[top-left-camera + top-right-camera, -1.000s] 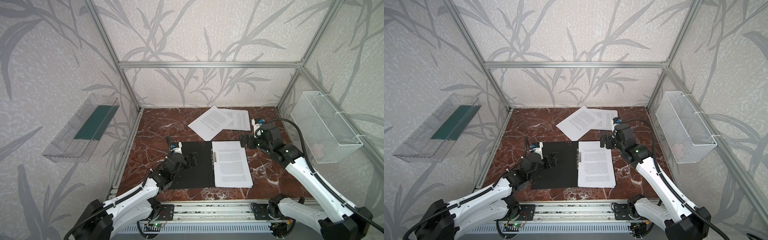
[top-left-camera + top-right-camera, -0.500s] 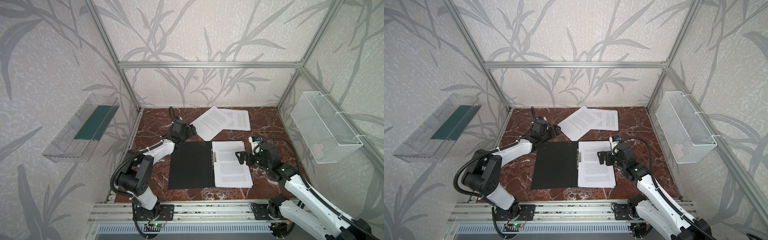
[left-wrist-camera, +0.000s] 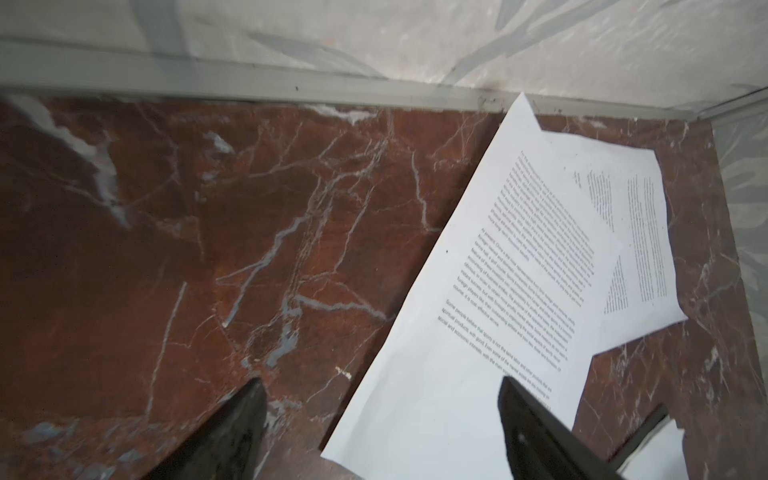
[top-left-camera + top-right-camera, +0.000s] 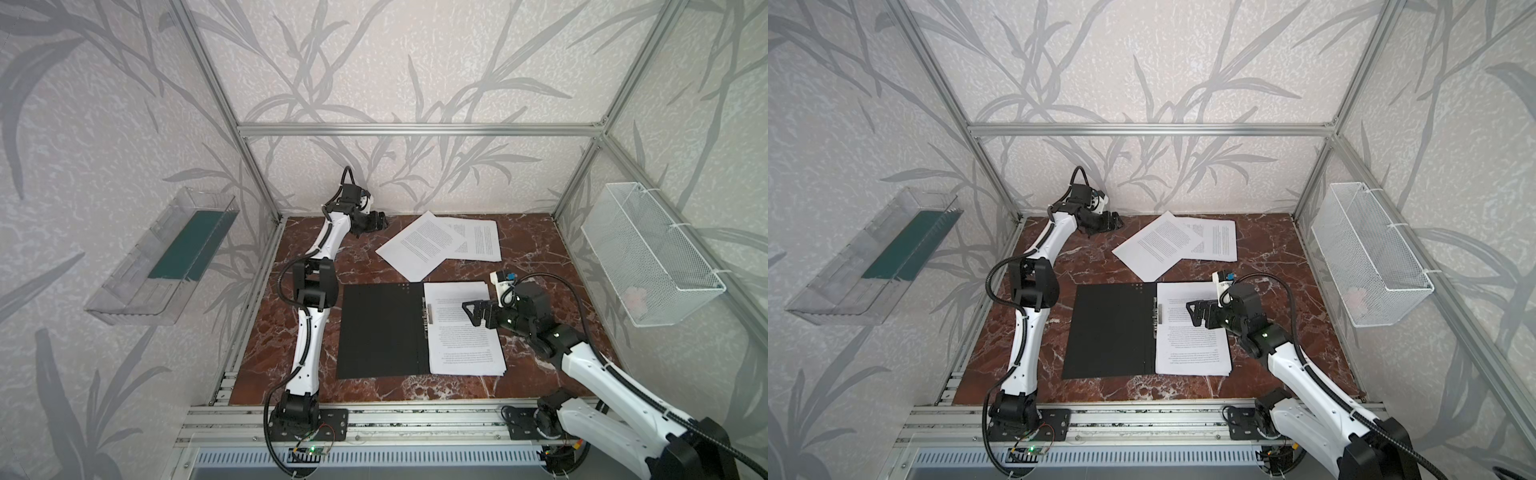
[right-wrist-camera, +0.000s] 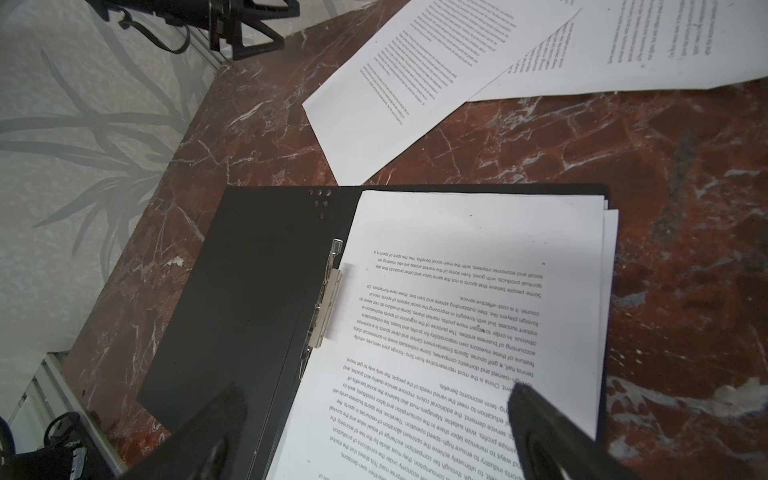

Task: Put the files into the folder
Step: 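Move the left gripper to the loose sheets while the right gripper approaches them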

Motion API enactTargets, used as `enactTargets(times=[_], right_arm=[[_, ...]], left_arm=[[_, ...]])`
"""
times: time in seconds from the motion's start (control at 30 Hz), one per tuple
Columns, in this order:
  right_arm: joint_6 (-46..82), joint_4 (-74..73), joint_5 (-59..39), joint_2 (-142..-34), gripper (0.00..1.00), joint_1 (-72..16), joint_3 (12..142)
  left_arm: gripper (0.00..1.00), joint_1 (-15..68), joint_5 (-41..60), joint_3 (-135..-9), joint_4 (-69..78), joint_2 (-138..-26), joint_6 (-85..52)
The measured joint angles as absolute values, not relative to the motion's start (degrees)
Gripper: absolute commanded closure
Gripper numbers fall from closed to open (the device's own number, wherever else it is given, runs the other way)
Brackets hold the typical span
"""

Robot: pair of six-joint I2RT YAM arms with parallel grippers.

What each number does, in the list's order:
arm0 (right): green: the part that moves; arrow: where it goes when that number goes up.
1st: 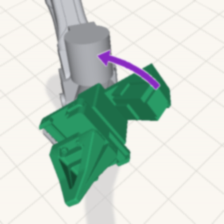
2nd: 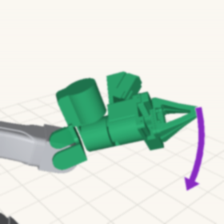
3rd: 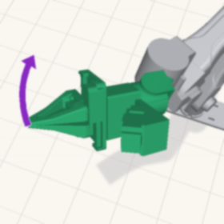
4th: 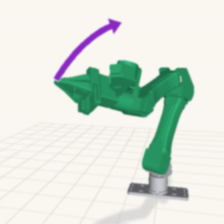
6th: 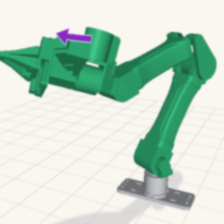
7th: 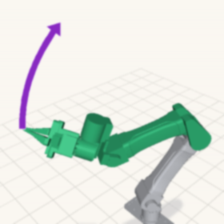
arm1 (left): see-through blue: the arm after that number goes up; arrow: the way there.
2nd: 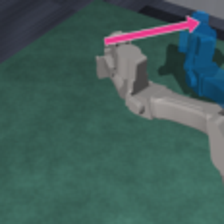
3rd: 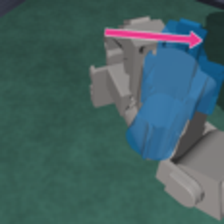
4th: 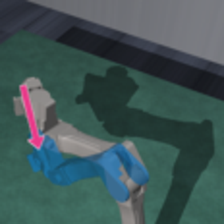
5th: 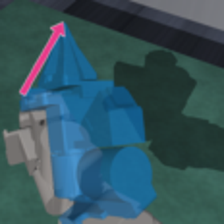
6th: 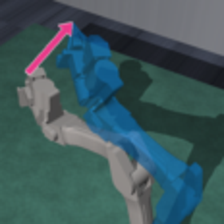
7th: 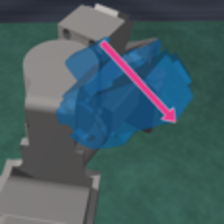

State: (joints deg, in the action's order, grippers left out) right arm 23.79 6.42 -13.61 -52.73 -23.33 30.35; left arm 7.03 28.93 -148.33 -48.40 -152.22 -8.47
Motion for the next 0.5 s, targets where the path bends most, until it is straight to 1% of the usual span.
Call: enactTargets(times=[0.07,0.17,0.5], right_arm=[[23.8,6.2,-13.6,-52.0,0.02,-23.3,30.3],[23.7,6.0,-13.6,-51.8,0.01,-23.3,30.3],[23.5,5.7,-13.5,-54.7,0.01,-23.3,30.2]], left_arm=[[0.12,6.6,31.0,-150.5,-52.4,-154.6,-6.4],[0.12,6.6,33.0,-148.9,-55.9,-155.3,-5.0],[0.13,7.2,38.6,-147.1,-55.7,-155.2,-6.6]])
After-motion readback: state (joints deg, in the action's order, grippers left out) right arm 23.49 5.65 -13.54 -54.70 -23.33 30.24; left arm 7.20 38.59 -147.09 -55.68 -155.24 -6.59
